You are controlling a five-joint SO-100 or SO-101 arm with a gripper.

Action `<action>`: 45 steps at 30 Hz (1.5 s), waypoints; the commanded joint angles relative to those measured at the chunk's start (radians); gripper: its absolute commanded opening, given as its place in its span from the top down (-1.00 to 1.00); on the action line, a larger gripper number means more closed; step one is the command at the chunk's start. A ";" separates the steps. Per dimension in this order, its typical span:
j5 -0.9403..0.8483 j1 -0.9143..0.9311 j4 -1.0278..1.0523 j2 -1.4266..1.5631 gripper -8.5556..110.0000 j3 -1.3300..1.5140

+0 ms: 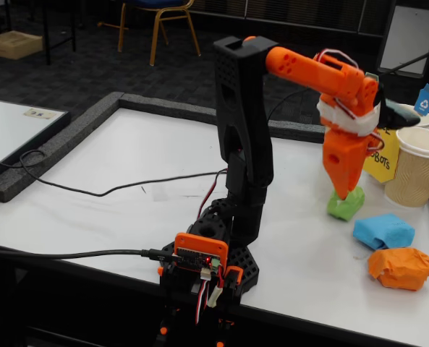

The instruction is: Sort rubbish by color.

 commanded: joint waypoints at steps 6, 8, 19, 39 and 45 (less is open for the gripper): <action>-0.014 0.015 0.172 0.291 0.85 -0.328; -0.014 0.015 0.209 0.328 0.85 -0.353; -0.014 0.015 0.272 0.362 0.83 -0.282; 0.000 0.071 0.052 0.133 0.63 -0.126; 0.186 0.101 0.021 0.132 0.66 -0.126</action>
